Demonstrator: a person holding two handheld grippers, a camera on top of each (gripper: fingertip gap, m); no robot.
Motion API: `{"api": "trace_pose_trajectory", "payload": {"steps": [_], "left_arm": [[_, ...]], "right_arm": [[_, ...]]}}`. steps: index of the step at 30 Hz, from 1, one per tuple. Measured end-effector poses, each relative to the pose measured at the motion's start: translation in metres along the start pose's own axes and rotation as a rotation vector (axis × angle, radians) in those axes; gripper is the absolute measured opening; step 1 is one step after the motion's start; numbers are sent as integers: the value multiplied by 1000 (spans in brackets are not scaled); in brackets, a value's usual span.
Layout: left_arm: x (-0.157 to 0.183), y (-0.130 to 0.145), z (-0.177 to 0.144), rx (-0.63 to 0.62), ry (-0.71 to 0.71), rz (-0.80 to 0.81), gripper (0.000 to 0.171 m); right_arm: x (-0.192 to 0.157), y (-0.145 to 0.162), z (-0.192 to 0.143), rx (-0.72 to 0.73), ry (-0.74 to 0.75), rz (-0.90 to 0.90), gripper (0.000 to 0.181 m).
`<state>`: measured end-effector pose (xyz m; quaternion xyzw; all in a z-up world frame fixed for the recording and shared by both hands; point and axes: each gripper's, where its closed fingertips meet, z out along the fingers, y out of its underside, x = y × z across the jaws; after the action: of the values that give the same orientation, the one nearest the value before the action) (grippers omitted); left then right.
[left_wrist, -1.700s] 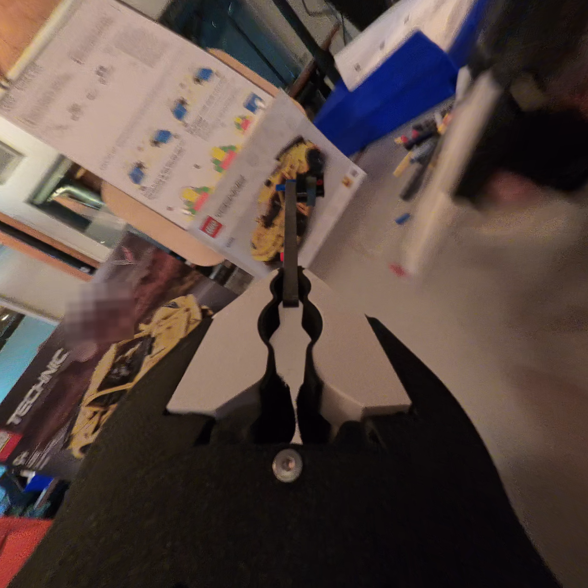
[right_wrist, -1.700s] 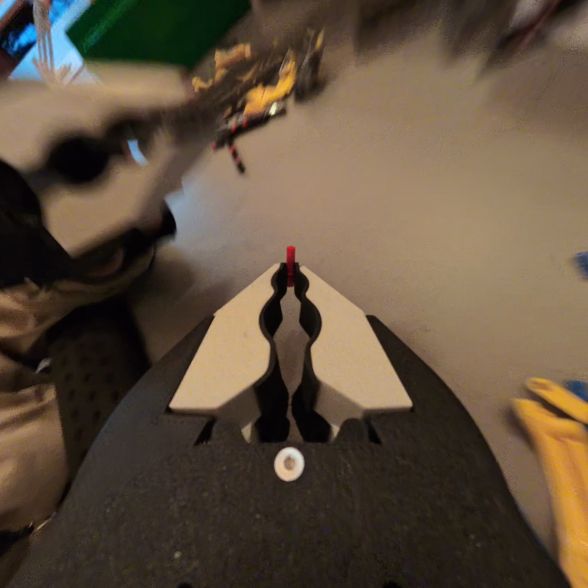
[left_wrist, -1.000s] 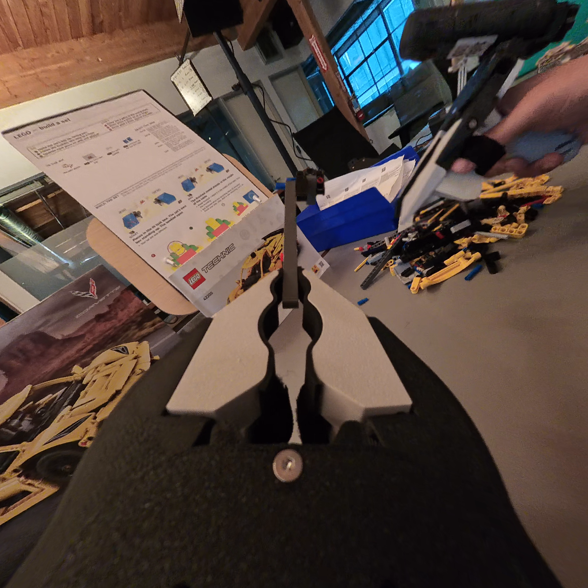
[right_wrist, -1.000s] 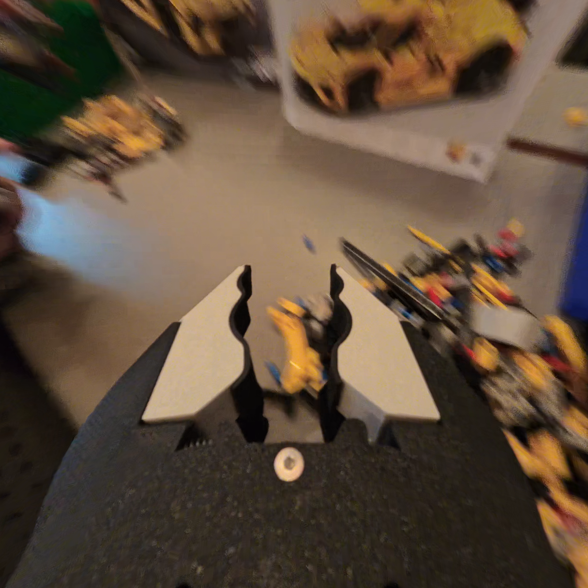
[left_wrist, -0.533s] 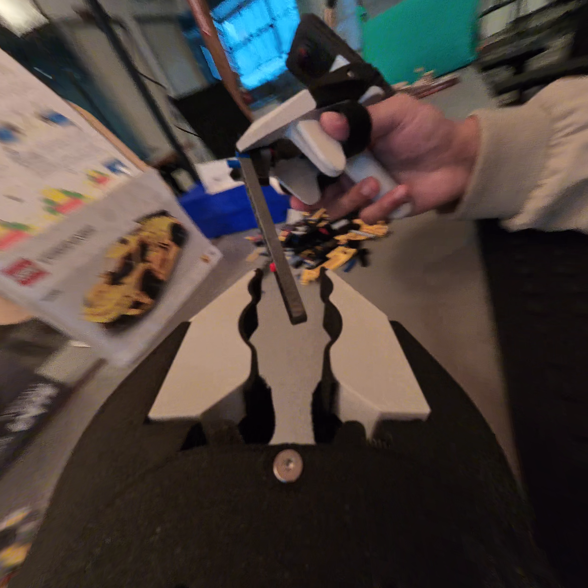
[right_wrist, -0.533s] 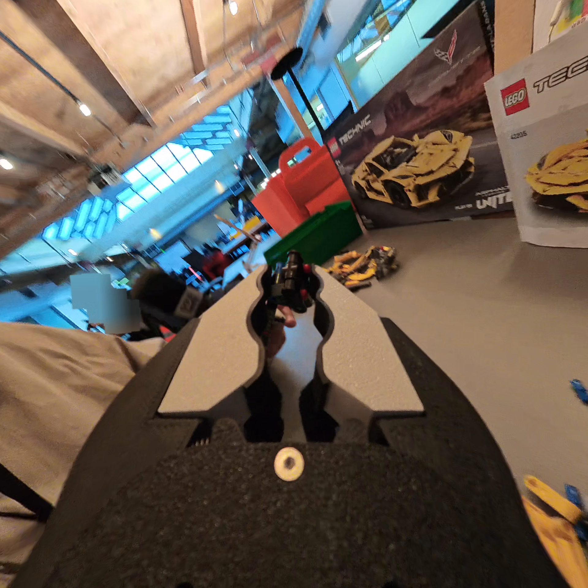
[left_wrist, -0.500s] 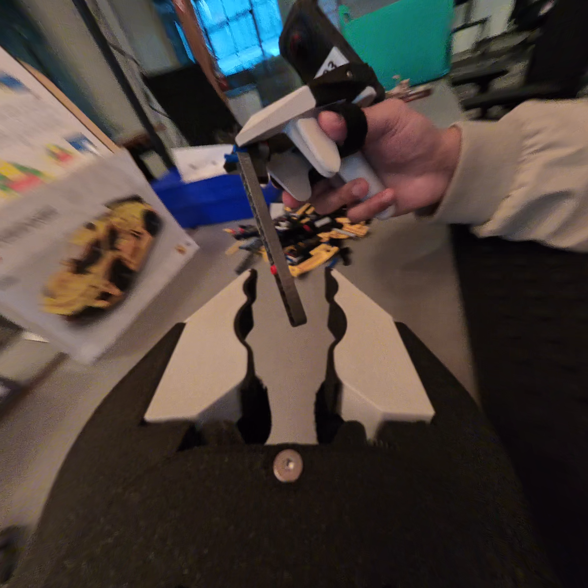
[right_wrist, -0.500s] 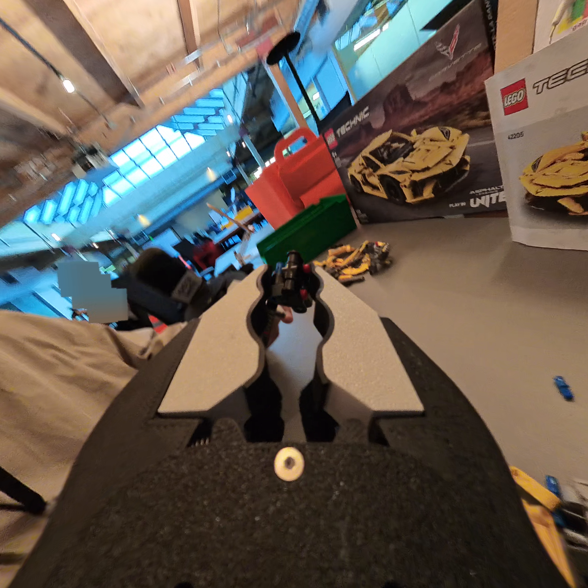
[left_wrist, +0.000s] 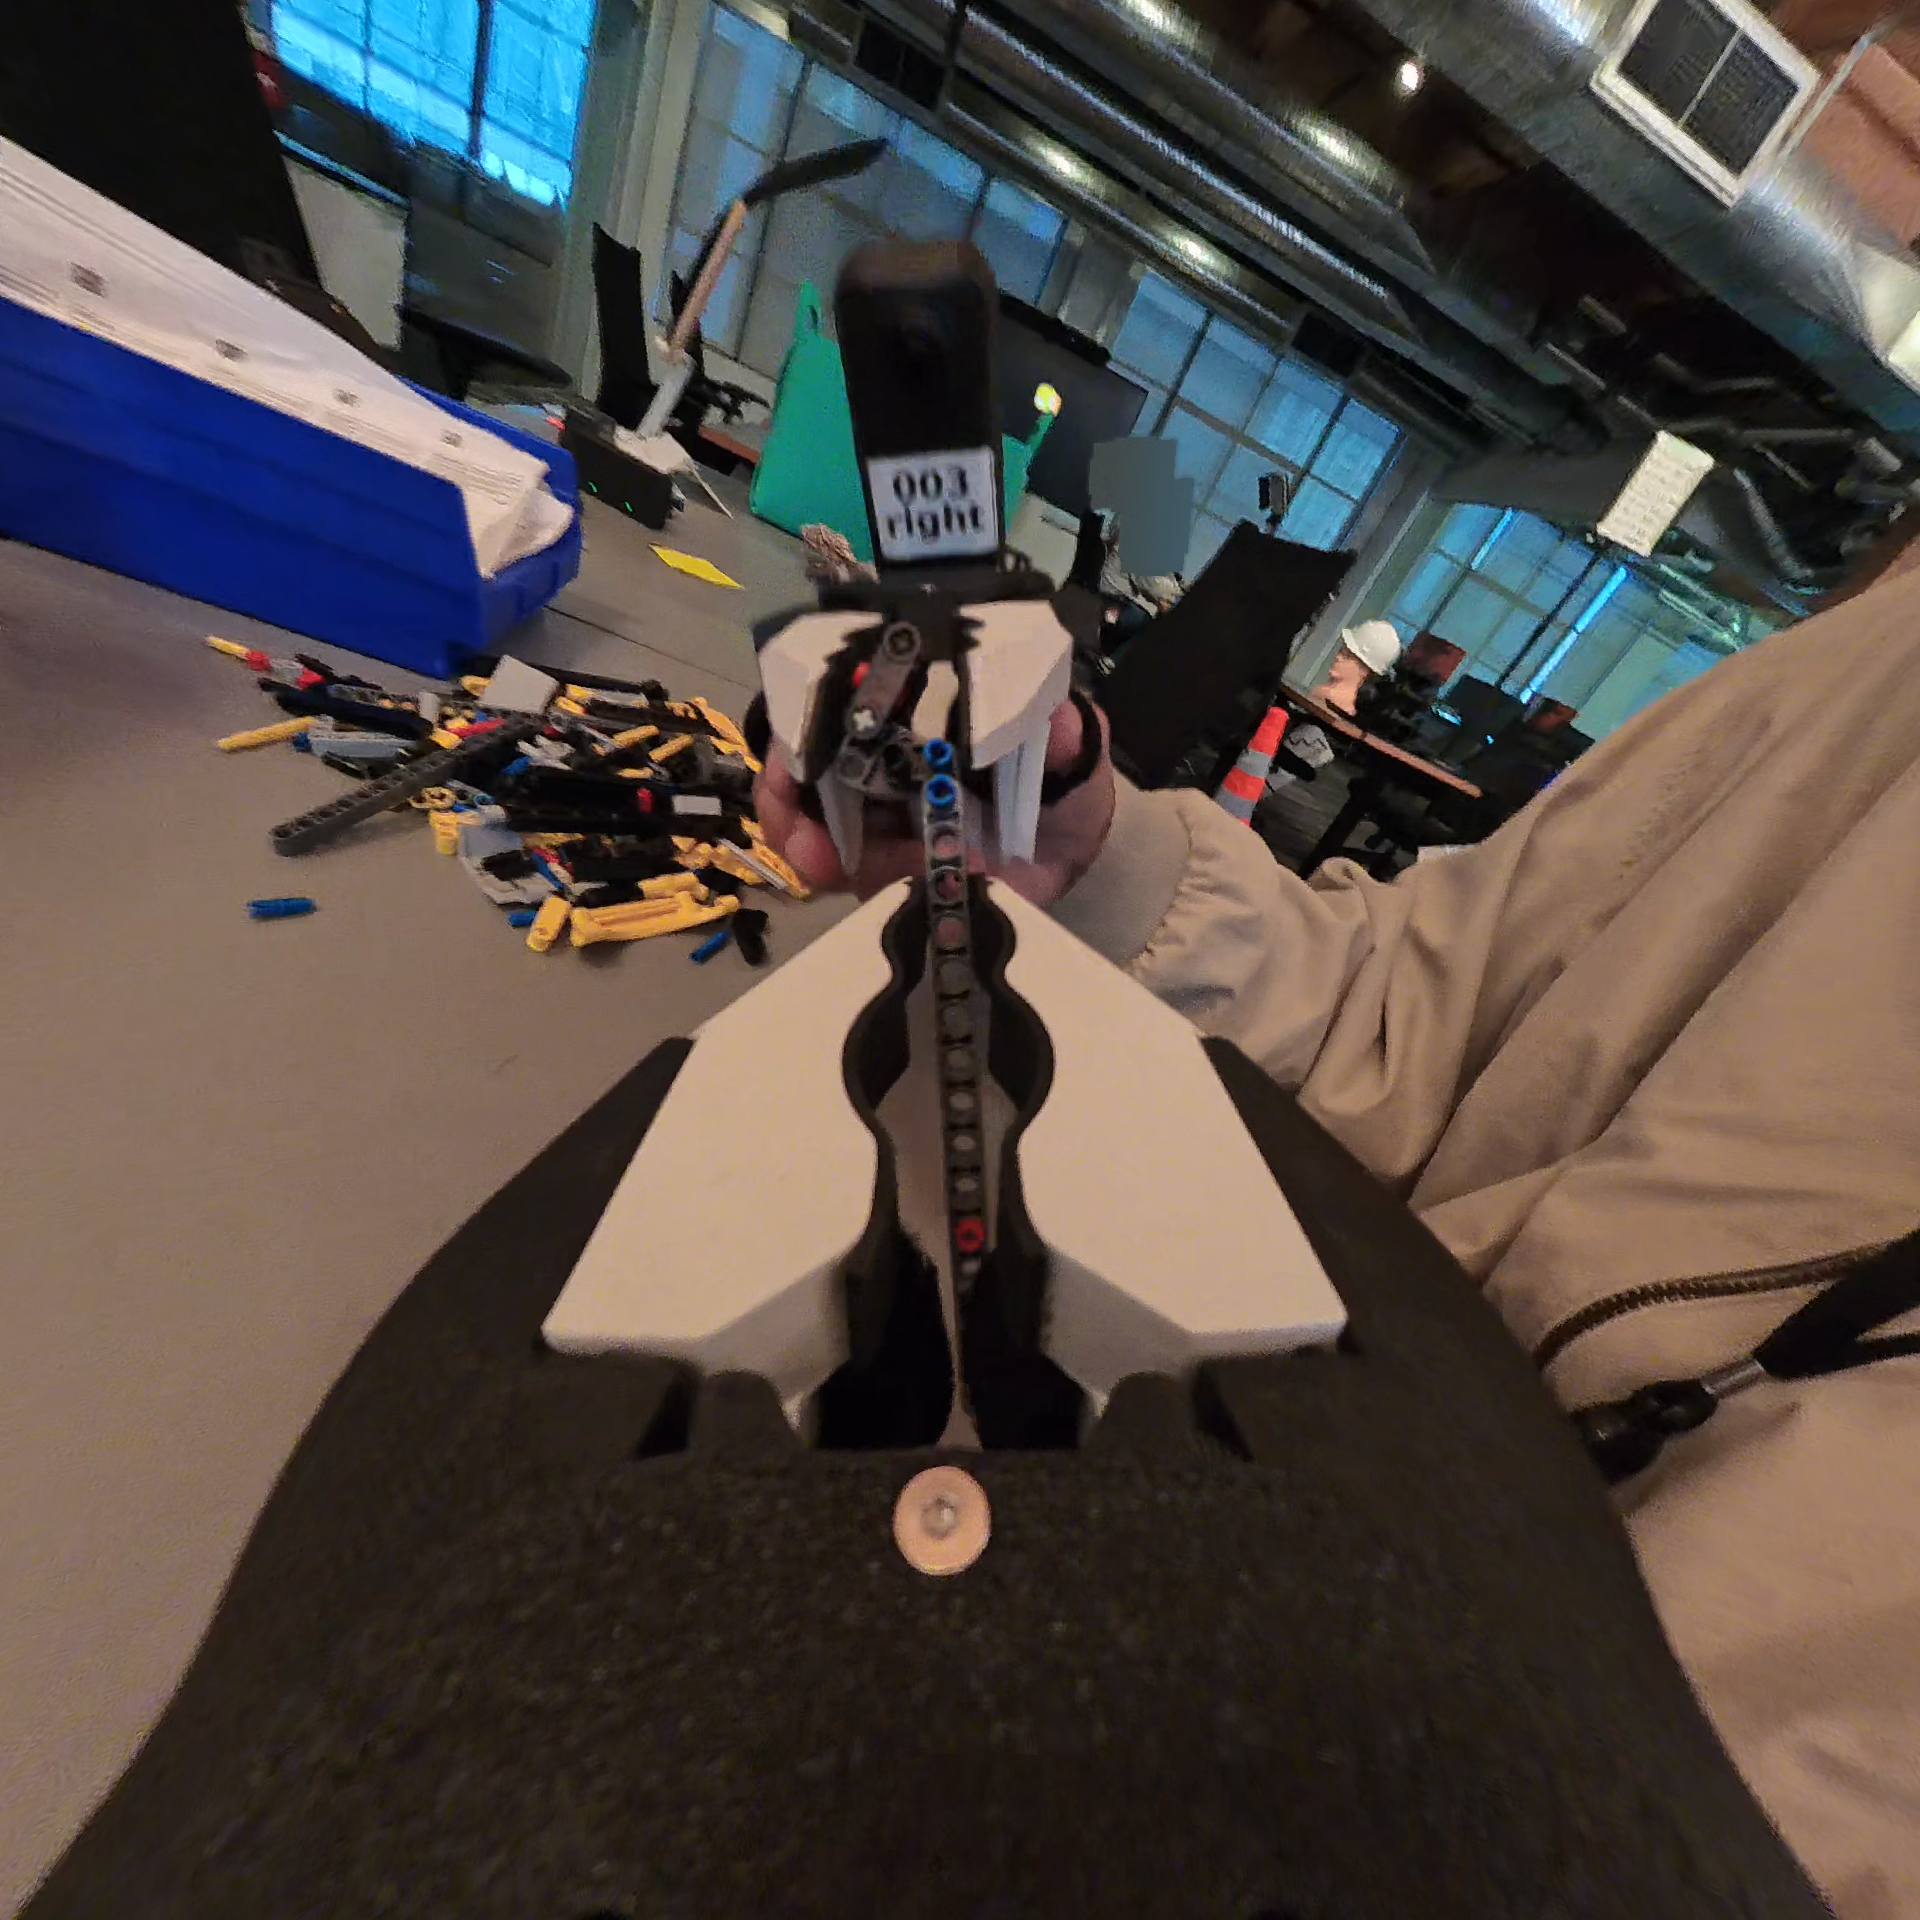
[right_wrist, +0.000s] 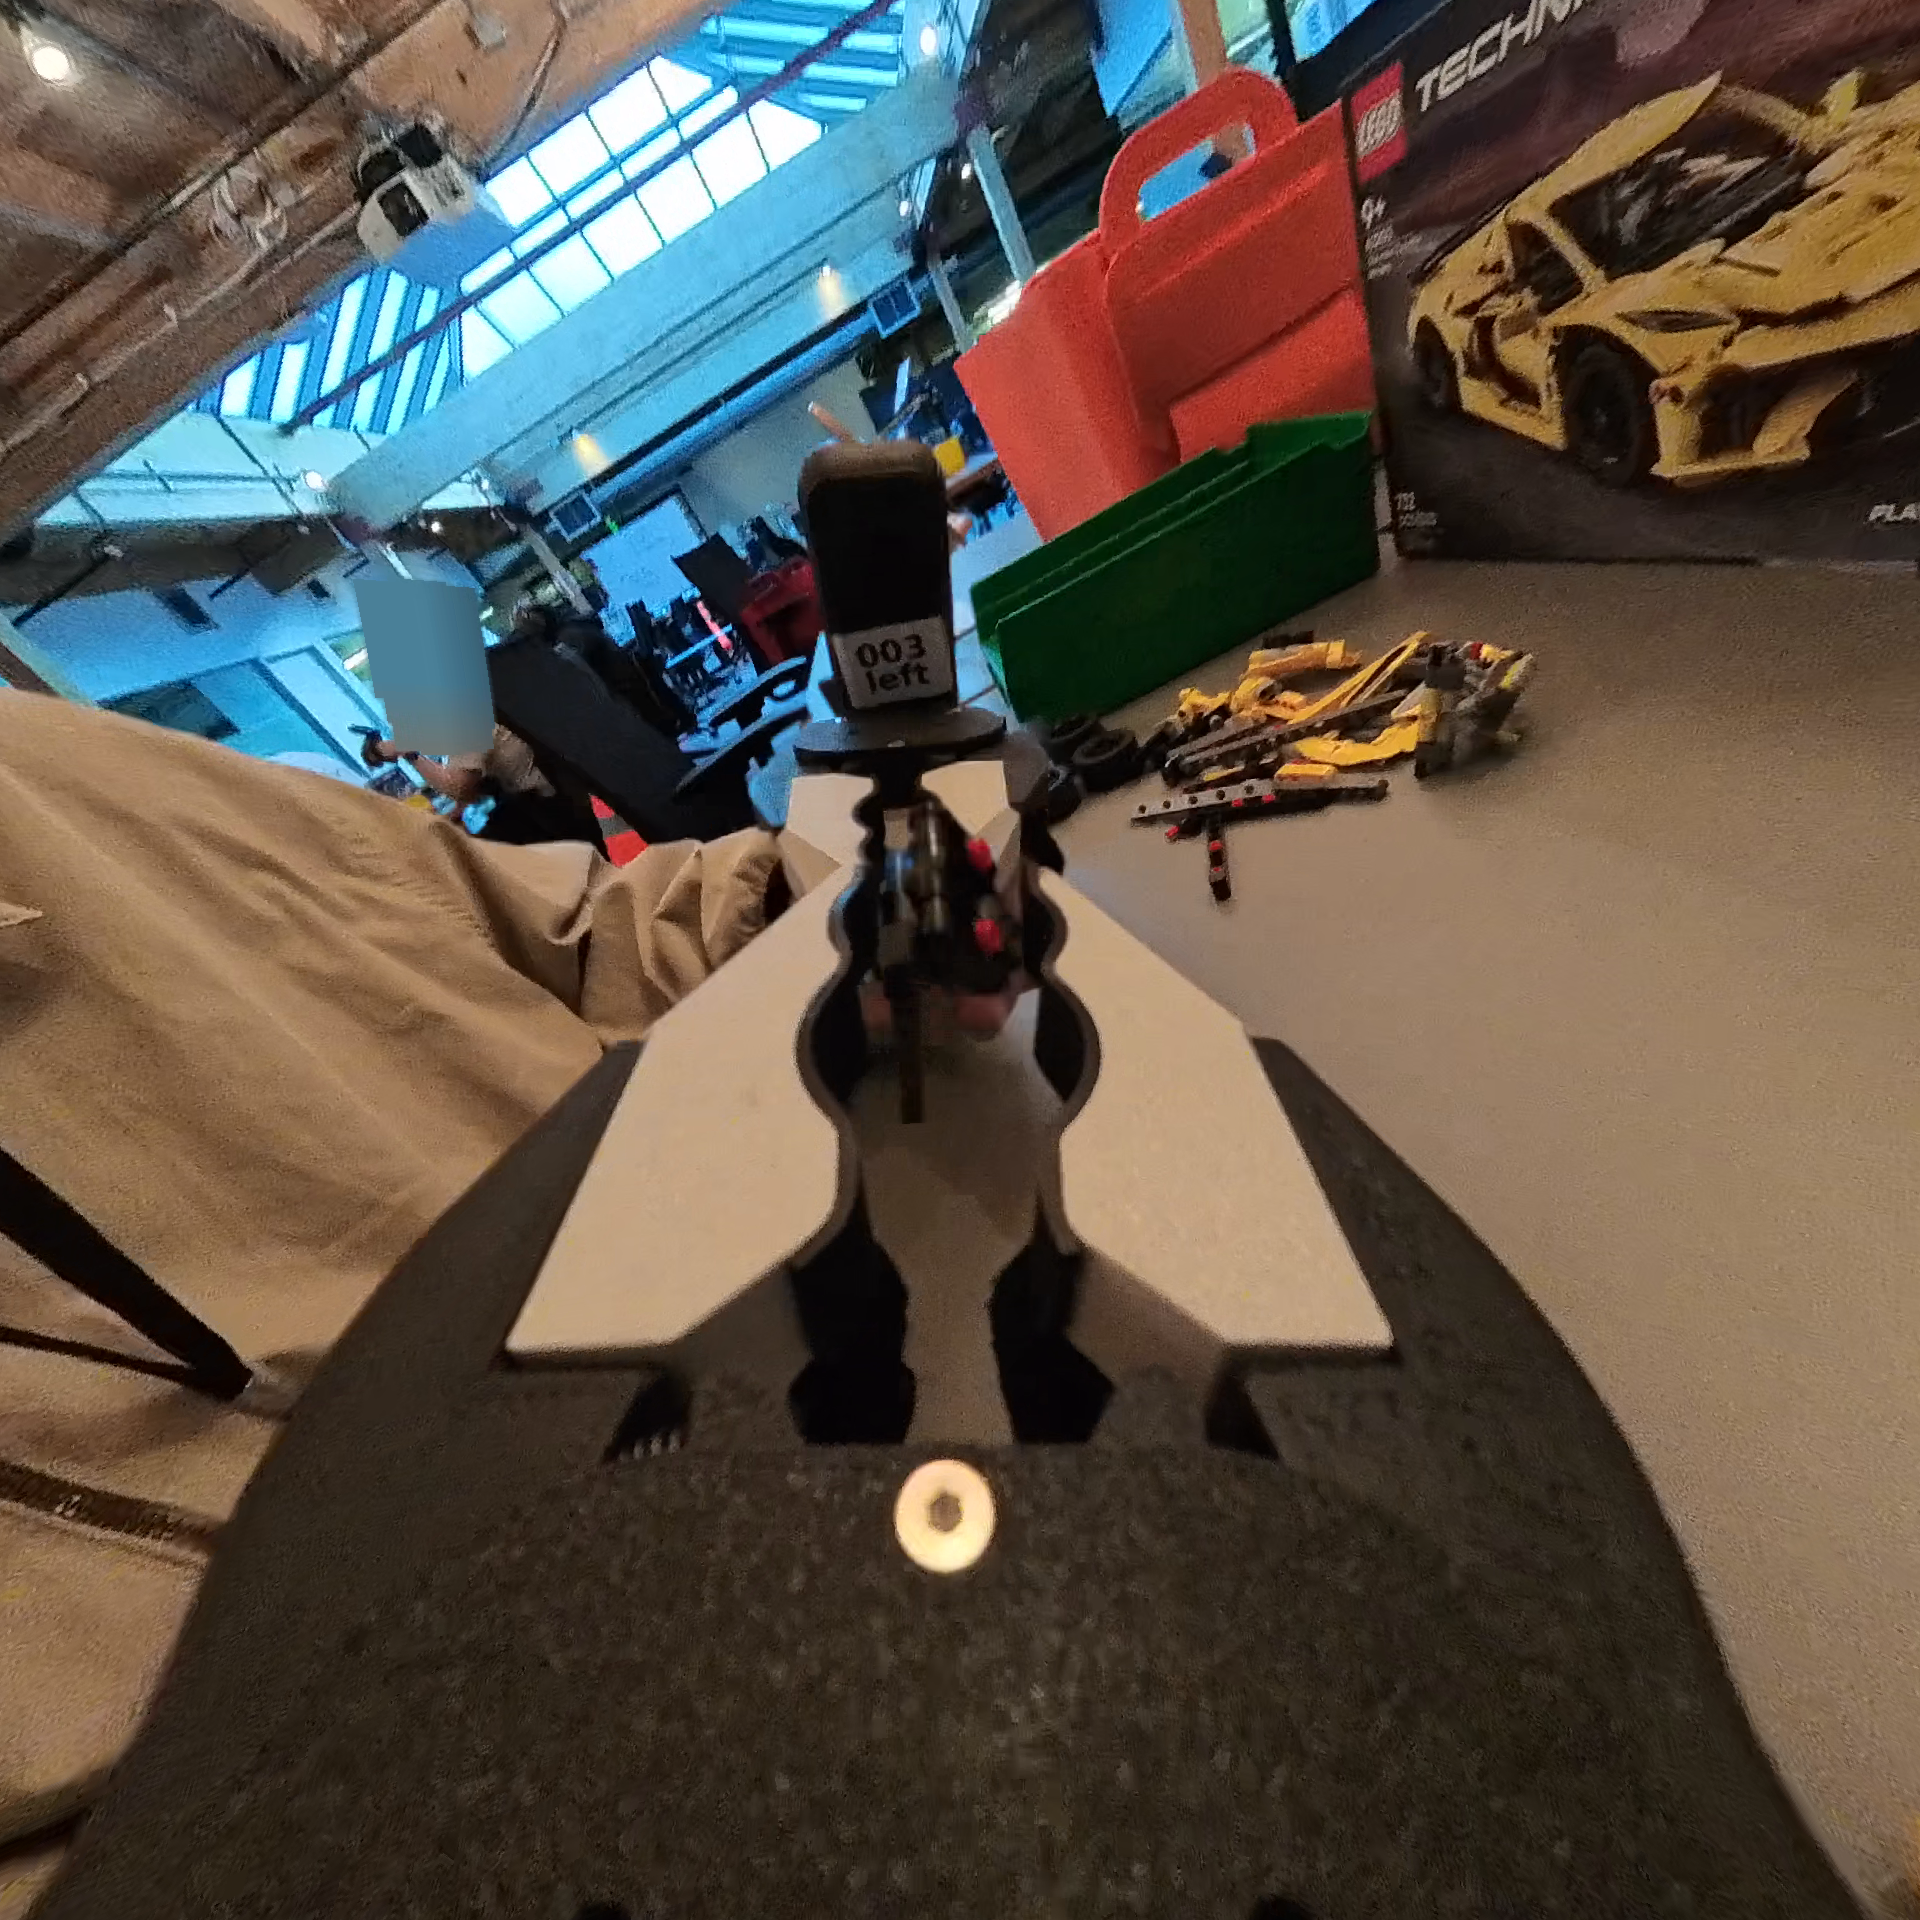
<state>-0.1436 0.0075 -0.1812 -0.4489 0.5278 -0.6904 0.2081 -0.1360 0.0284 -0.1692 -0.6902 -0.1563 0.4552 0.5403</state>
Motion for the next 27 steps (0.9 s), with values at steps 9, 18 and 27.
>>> {"api": "trace_pose_trajectory", "payload": {"steps": [9, 18, 27], "left_arm": [[-7, -12, -6, 83, -39, 3, 7], [-7, -22, -11, 136, -2, -63, 6], [-15, -29, -13, 209, -13, -134, 6]], "right_arm": [[-4, 5, 8, 46, -65, 92, 6], [-6, 0, 11, 91, -97, 86, 5], [2, -4, 11, 106, -66, 103, 5]]}}
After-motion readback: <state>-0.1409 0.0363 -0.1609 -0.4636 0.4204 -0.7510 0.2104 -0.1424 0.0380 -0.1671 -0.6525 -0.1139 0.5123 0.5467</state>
